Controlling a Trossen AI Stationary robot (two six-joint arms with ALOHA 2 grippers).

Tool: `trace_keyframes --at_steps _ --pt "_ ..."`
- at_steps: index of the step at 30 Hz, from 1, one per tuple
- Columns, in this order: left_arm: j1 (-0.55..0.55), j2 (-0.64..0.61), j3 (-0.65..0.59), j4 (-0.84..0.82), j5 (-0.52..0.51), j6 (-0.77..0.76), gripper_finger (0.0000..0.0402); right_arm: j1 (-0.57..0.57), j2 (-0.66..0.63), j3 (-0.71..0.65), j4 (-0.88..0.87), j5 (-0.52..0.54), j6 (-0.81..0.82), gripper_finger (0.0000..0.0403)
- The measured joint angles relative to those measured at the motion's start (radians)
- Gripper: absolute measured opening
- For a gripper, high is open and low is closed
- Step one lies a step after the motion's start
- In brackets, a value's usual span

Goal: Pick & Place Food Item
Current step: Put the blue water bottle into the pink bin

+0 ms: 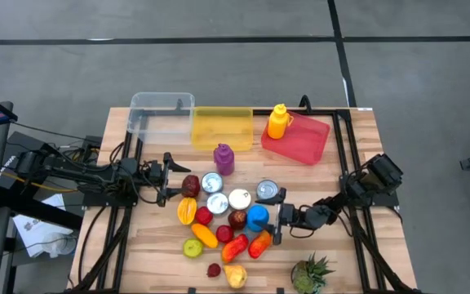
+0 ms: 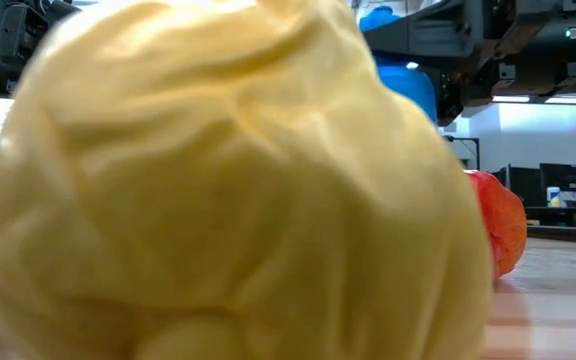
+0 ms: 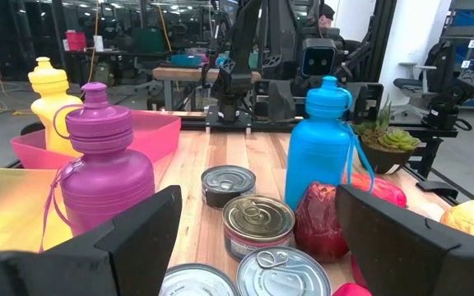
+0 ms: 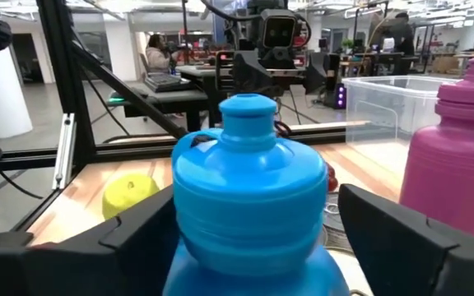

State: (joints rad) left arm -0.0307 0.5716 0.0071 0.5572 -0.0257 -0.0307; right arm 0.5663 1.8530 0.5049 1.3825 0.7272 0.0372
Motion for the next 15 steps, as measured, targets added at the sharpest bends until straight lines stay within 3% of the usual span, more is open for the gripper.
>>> trace_keyframes --at_steps 8,15 --pt "0.000 0.000 0.000 0.000 0.000 0.000 0.0315 0.008 0.000 0.000 0.001 -0.002 -0.013 0.0192" --pt "0.000 0.000 0.000 0.000 0.000 0.000 0.0315 0.010 0.000 0.000 0.002 -0.021 -0.018 0.0186"
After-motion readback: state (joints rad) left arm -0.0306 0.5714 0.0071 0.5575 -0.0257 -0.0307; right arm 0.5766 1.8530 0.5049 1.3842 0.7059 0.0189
